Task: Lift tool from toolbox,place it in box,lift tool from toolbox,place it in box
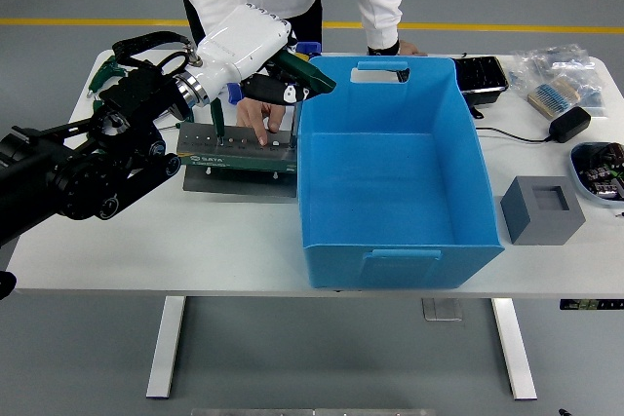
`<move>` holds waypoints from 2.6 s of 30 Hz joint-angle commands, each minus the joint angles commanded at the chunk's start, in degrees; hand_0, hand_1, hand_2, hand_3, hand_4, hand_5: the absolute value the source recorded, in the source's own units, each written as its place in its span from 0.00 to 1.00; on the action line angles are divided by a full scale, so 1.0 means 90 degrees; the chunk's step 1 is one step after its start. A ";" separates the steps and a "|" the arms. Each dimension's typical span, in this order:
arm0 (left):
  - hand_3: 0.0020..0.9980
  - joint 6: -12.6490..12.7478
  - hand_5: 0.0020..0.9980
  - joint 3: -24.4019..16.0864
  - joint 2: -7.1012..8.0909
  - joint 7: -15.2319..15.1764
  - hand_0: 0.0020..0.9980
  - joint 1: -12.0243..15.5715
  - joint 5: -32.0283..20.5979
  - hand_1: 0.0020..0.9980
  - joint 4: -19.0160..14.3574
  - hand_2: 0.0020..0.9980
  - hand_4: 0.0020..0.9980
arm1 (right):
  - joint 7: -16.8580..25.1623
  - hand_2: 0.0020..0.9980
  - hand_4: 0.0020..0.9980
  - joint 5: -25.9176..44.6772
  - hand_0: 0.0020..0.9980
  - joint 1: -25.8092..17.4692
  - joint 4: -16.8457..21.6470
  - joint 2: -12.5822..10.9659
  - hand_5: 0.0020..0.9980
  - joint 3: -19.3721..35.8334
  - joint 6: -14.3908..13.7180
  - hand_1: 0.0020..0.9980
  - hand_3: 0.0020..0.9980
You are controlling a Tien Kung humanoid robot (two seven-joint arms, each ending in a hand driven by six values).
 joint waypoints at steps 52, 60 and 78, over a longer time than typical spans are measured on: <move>0.07 -0.0691 0.60 0.0123 0.0169 -0.0387 0.09 -0.0643 0.0171 0.00 -0.0018 0.06 0.82 | -0.0038 0.71 0.84 -0.0146 0.67 0.0023 -0.0001 -0.0021 0.75 0.0067 0.0012 0.64 0.57; 0.07 -0.0706 0.61 0.0435 0.0072 -0.0378 0.09 -0.0649 0.0222 0.00 -0.0109 0.06 0.82 | -0.0051 0.71 0.84 -0.0164 0.67 0.0008 0.0000 0.0000 0.74 0.0084 0.0005 0.64 0.57; 0.07 -0.0853 0.61 -0.0162 0.0575 -0.0213 0.09 -0.0056 0.0664 0.00 -0.1042 0.06 0.82 | -0.0018 0.71 0.83 -0.0073 0.67 -0.0089 -0.0009 0.0046 0.74 0.0047 -0.0003 0.64 0.57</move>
